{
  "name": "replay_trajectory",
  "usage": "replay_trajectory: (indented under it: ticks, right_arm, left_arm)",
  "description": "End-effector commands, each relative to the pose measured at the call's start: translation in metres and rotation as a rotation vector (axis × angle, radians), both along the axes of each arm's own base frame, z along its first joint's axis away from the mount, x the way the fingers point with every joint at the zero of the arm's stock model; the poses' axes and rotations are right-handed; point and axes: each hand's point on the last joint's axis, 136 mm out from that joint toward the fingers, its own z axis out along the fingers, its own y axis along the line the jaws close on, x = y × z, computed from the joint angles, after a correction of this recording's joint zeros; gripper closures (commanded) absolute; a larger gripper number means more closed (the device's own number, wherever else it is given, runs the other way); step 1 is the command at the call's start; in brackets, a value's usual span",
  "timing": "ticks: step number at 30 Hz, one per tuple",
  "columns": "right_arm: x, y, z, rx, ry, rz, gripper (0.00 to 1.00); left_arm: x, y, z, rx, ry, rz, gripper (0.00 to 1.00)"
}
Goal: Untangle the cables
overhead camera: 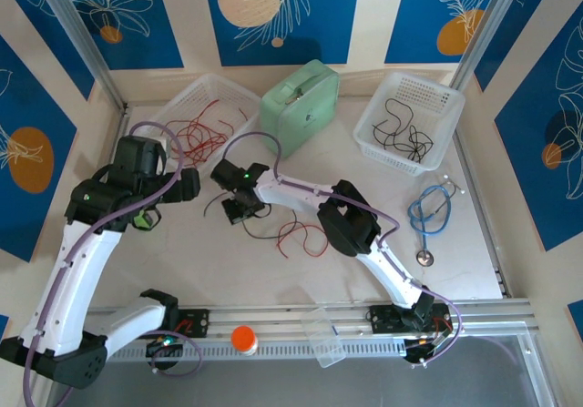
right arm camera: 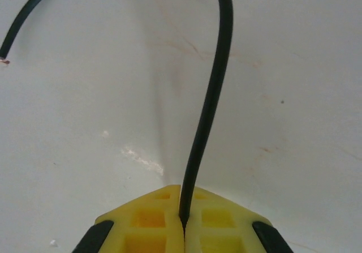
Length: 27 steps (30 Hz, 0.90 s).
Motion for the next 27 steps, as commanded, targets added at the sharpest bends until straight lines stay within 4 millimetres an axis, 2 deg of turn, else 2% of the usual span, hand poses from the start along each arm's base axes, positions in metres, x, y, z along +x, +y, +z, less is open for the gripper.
replay_trajectory:
  ticks: [1,5,9,13,16,19,21,24,27]
  right_arm:
    - [0.013,-0.006,0.075,0.064,-0.111,0.003,1.00]
    - [0.017,-0.027,0.164,0.164,-0.239,0.005,1.00]
    - [0.023,-0.073,0.245,0.240,-0.367,-0.046,1.00]
    - [0.041,-0.140,0.309,0.302,-0.497,-0.155,1.00]
    - [0.065,-0.200,0.344,0.330,-0.583,-0.272,1.00]
    - [0.095,-0.260,0.368,0.341,-0.659,-0.399,1.00]
    - [0.117,-0.294,0.376,0.348,-0.692,-0.467,1.00]
    - [0.155,-0.345,0.373,0.339,-0.714,-0.575,1.00]
    - [0.191,-0.381,0.359,0.323,-0.713,-0.648,1.00]
  left_arm:
    - [-0.005,-0.014,0.002,-0.086,-0.017,-0.041,0.11]
    - [-0.010,-0.025,-0.001,-0.135,-0.026,-0.091,0.11]
    - [-0.016,-0.043,0.001,-0.204,-0.050,-0.181,0.12]
    - [-0.023,-0.065,0.005,-0.286,-0.081,-0.289,0.12]
    - [-0.026,-0.081,-0.001,-0.329,-0.065,-0.352,0.12]
    - [-0.028,-0.101,-0.012,-0.368,-0.008,-0.413,0.12]
    - [-0.030,-0.116,-0.021,-0.371,0.029,-0.453,0.13]
    - [-0.033,-0.139,-0.035,-0.364,0.073,-0.506,0.13]
    - [-0.036,-0.165,-0.049,-0.355,0.112,-0.556,0.13]
